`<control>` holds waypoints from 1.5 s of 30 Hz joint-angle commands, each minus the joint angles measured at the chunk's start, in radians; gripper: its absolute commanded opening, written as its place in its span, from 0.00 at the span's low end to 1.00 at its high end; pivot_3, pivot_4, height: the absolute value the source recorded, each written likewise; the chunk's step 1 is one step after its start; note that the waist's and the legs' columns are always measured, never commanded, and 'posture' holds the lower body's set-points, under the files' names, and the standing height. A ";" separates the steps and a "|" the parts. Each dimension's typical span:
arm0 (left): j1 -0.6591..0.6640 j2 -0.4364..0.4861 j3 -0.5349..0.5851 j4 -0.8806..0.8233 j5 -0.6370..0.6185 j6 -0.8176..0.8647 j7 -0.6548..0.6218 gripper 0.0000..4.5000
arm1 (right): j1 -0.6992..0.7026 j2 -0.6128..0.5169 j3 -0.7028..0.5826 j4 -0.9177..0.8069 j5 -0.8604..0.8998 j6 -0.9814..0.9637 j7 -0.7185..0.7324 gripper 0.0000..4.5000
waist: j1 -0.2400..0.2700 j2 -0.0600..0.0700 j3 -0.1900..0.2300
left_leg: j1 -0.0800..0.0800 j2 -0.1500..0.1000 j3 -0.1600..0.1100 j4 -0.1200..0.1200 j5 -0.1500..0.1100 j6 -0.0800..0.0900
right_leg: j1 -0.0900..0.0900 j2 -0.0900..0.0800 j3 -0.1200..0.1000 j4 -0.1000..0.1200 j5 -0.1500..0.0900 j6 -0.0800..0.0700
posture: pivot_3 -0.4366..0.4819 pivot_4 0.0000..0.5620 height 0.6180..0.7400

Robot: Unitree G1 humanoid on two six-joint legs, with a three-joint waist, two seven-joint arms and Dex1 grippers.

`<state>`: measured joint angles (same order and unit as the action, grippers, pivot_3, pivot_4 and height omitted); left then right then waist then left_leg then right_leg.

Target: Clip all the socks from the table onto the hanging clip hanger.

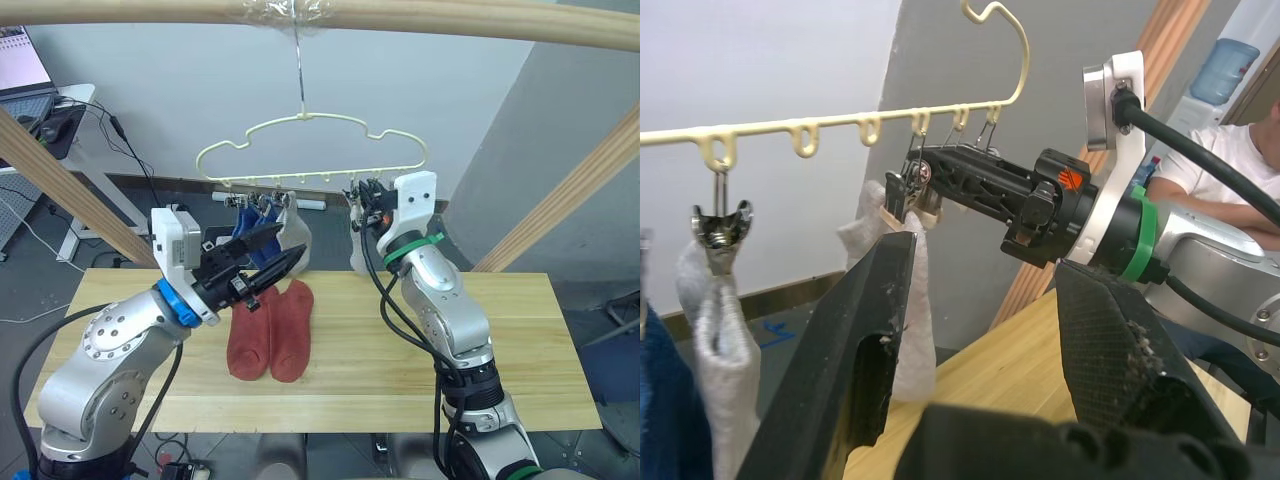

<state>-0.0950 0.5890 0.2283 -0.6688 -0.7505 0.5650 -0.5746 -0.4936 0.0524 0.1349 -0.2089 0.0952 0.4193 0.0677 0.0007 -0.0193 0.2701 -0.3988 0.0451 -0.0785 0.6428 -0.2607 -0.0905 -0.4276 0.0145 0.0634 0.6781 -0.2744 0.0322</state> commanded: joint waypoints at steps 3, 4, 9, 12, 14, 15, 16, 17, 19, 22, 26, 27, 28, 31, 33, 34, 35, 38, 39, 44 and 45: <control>0.035 -0.012 -0.045 -0.032 0.046 -0.014 0.036 0.55 | -0.017 -0.042 -0.045 -0.022 0.032 0.024 0.044 0.00 | 0.000 0.000 0.000 | 0.000 0.000 0.000 0.000 0.000 0.000 | 0.000 0.000 0.000 0.000 0.000 0.000 | 0.67 0.47 1.00; 0.053 -0.007 -0.072 -0.019 0.098 -0.025 0.048 0.55 | -0.023 -0.061 -0.052 -0.023 0.043 0.041 0.068 0.00 | 0.000 0.000 0.000 | 0.000 0.000 0.000 0.000 0.000 0.000 | 0.000 0.000 0.000 0.000 0.000 0.000 | 0.67 0.47 1.00; 0.101 -0.046 -0.230 0.159 0.342 -0.053 0.158 0.55 | -0.066 -0.161 -0.086 -0.032 0.115 0.145 0.179 0.00 | 0.000 0.002 0.001 | 0.001 -0.001 0.001 0.000 0.000 0.000 | 0.000 0.000 0.001 0.000 0.000 0.000 | 0.63 0.49 1.00; 0.096 -0.088 -0.296 0.275 0.406 -0.079 0.159 0.68 | -0.076 -0.192 -0.090 -0.035 0.136 0.180 0.209 0.00 | 0.000 0.002 0.001 | 0.001 -0.001 0.001 0.000 0.000 0.000 | 0.000 0.000 0.001 0.000 0.000 0.000 | 0.62 0.49 1.00; 0.084 -0.108 -0.351 0.368 0.503 -0.137 0.184 0.81 | -0.079 -0.208 -0.088 -0.035 0.144 0.198 0.221 0.00 | 0.000 0.002 0.001 | 0.000 0.000 0.000 0.000 0.000 0.000 | 0.000 0.000 0.000 0.000 0.000 0.000 | 0.61 0.50 1.00; 0.073 -0.117 -0.373 0.408 0.549 -0.162 0.203 0.88 | -0.078 -0.213 -0.087 -0.035 0.146 0.206 0.225 0.00 | 0.001 0.002 0.001 | 0.000 -0.001 0.001 0.000 0.000 0.000 | 0.000 0.000 0.001 0.000 0.000 0.000 | 0.61 0.50 1.00; 0.061 -0.127 -0.392 0.444 0.585 -0.183 0.213 0.94 | -0.077 -0.217 -0.087 -0.034 0.146 0.213 0.226 0.00 | 0.001 0.002 0.001 | 0.000 -0.001 0.001 0.000 0.000 0.000 | 0.000 0.000 0.001 0.000 0.000 0.000 | 0.60 0.50 1.00; 0.052 -0.134 -0.399 0.465 0.604 -0.197 0.215 1.00 | -0.077 -0.218 -0.087 -0.034 0.146 0.217 0.226 0.00 | 0.001 0.001 0.001 | 0.000 -0.001 0.001 0.000 0.000 0.000 | 0.000 0.000 0.001 0.000 0.000 0.000 | 0.60 0.50 1.00; 0.014 -0.161 -0.421 0.542 0.654 -0.223 0.237 1.00 | -0.073 -0.214 -0.092 -0.035 0.151 0.231 0.216 0.00 | 0.002 0.002 0.002 | 0.000 -0.001 0.001 0.000 0.000 0.000 | 0.000 0.000 0.001 0.000 0.000 0.000 | 0.60 0.51 1.00; -0.044 -0.198 -0.453 0.660 0.717 -0.243 0.248 1.00 | -0.067 -0.205 -0.096 -0.042 0.159 0.252 0.199 0.00 | 0.003 0.002 0.002 | 0.000 -0.001 0.000 0.001 0.000 0.000 | 0.000 0.000 0.000 0.001 0.000 0.000 | 0.59 0.52 1.00; -0.092 -0.244 -0.467 0.769 0.735 -0.228 0.220 1.00 | -0.068 -0.199 -0.100 -0.042 0.163 0.264 0.184 0.00 | 0.000 0.002 0.002 | 0.000 -0.001 0.000 0.001 0.000 0.000 | 0.001 0.000 0.000 0.001 0.000 0.000 | 0.58 0.52 1.00; -0.100 -0.252 -0.468 0.786 0.737 -0.219 0.213 1.00 | -0.070 -0.198 -0.101 -0.040 0.163 0.265 0.181 0.00 | 0.000 0.002 0.002 | 0.000 -0.001 0.000 0.001 0.000 0.000 | 0.001 0.000 0.000 0.001 0.000 0.000 | 0.58 0.52 1.00; -0.106 -0.256 -0.476 0.804 0.740 -0.209 0.200 1.00 | -0.074 -0.196 -0.104 -0.038 0.163 0.268 0.177 0.00 | 0.000 0.002 0.002 | 0.000 -0.001 0.000 0.001 0.000 0.000 | 0.001 0.000 0.000 0.001 0.000 0.000 | 0.57 0.52 1.00; -0.112 -0.264 -0.475 0.831 0.754 -0.219 0.194 1.00 | -0.080 -0.196 -0.108 -0.032 0.162 0.269 0.168 0.00 | 0.000 0.002 0.002 | 0.000 -0.001 0.000 0.001 0.000 0.000 | 0.001 0.000 0.000 0.001 0.000 0.000 | 0.57 0.52 1.00; -0.107 -0.253 -0.485 0.834 0.770 -0.227 0.178 1.00 | -0.081 -0.198 -0.112 -0.031 0.162 0.270 0.166 0.00 | 0.000 0.002 0.002 | 0.001 -0.001 0.000 0.001 0.000 0.000 | 0.002 0.000 0.000 0.001 0.000 0.000 | 0.57 0.52 1.00; -0.102 -0.239 -0.498 0.834 0.789 -0.234 0.167 1.00 | -0.080 -0.199 -0.115 -0.031 0.162 0.271 0.164 0.00 | 0.000 0.002 0.002 | 0.001 -0.001 0.000 0.001 0.000 0.000 | 0.002 0.000 0.000 0.001 0.000 0.000 | 0.56 0.52 1.00; -0.096 -0.223 -0.516 0.834 0.812 -0.244 0.154 0.91 | -0.080 -0.200 -0.116 -0.031 0.162 0.271 0.164 0.00 | 0.000 0.002 0.002 | 0.001 -0.001 0.000 0.001 0.000 0.000 | 0.002 0.000 0.000 0.001 0.000 0.000 | 0.56 0.52 1.00; -0.061 -0.184 -0.556 0.831 0.854 -0.297 0.120 0.74 | -0.072 -0.212 -0.116 -0.035 0.159 0.269 0.169 0.00 | -0.001 0.002 0.002 | 0.003 -0.001 0.000 0.001 0.000 0.000 | 0.003 0.000 0.000 0.001 0.000 0.000 | 0.56 0.52 1.00; -0.050 -0.179 -0.561 0.826 0.858 -0.309 0.113 0.67 | -0.071 -0.215 -0.118 -0.034 0.159 0.268 0.171 0.00 | -0.001 0.002 0.002 | 0.003 -0.001 0.000 0.001 0.000 0.000 | 0.003 0.000 0.000 0.001 0.000 0.000 | 0.56 0.52 1.00; -0.001 -0.199 -0.552 0.781 0.840 -0.322 0.096 0.34 | -0.074 -0.234 -0.130 -0.028 0.179 0.284 0.194 0.00 | -0.001 0.002 0.002 | 0.003 -0.001 0.000 0.001 0.000 0.000 | 0.004 0.000 0.000 0.001 0.000 0.000 | 0.57 0.50 1.00; 0.005 -0.210 -0.545 0.769 0.831 -0.309 0.097 0.27 | -0.073 -0.237 -0.137 -0.028 0.193 0.298 0.205 0.00 | 0.000 0.002 0.002 | 0.003 -0.001 0.000 0.001 0.000 0.000 | 0.004 0.000 0.000 0.001 0.000 0.000 | 0.57 0.50 1.00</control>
<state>-0.1221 0.3851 -0.3069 0.0998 0.0828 0.2305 -0.4694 -0.5774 -0.1690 0.0288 -0.2412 0.2703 0.6827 0.2653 0.0002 -0.0176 0.2717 -0.3955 0.0439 -0.0784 0.6437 -0.2608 -0.0901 -0.4236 0.0140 0.0634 0.6787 -0.2744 0.0323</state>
